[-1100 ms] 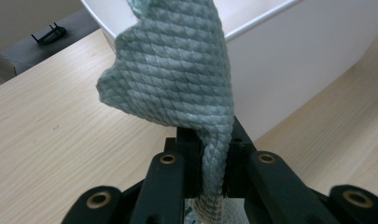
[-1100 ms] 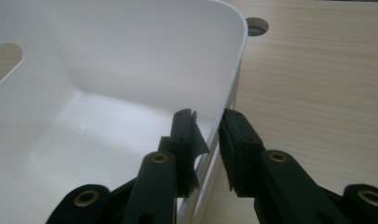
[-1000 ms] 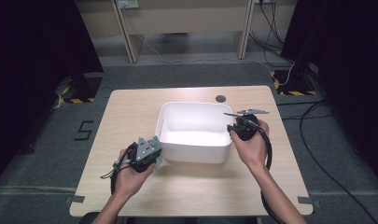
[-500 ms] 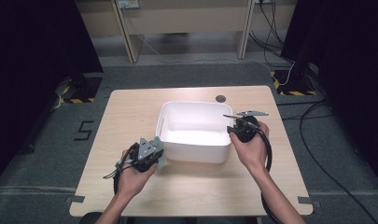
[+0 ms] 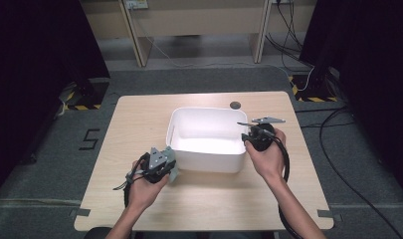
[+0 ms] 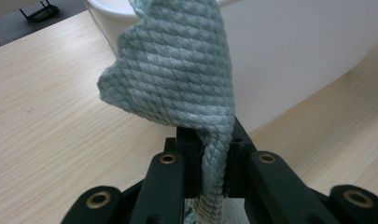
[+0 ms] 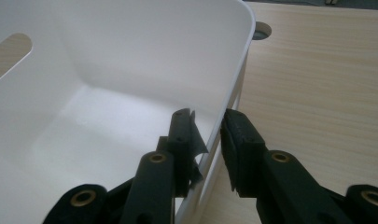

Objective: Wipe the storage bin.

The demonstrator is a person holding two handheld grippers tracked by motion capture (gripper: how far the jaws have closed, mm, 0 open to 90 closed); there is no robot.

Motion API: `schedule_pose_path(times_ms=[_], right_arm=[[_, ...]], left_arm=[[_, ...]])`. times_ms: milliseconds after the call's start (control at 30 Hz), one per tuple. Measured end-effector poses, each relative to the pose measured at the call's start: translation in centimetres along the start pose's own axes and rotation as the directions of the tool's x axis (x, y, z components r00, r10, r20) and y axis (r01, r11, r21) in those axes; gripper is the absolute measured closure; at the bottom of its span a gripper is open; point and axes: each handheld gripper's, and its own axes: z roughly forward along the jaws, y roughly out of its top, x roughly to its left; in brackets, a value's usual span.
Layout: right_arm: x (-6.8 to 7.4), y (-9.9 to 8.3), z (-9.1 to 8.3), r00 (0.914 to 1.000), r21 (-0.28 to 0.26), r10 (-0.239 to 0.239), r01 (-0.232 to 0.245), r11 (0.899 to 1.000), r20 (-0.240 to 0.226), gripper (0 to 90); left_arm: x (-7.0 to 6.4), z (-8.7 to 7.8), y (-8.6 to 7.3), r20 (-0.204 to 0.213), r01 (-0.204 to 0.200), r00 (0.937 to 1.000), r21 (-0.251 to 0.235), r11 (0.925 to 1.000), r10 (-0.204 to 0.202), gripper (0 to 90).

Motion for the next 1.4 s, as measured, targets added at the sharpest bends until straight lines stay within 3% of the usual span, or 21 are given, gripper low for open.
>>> schedule_pose_path(times_ms=[500,1133,1400], right_arm=[[-0.2,0.1,0.1,0.9999,0.0,-0.011,0.011,1.0,-0.006,74.1],[0.1,0.2,0.6,1.0,-0.009,-0.002,0.002,1.0,0.004,73.9],[0.4,-0.2,1.4,0.9994,0.032,-0.031,0.03,0.999,0.017,73.2]], left_arm=[[-0.3,0.6,0.0,0.0,0.004,1.0,0.027,0.9996,-0.004,80.4],[-0.6,0.6,-0.2,0.028,0.011,0.9995,0.049,0.9988,-0.012,80.5],[-0.7,1.0,-0.3,0.029,0.02,0.9994,0.058,0.9981,-0.021,80.5]])
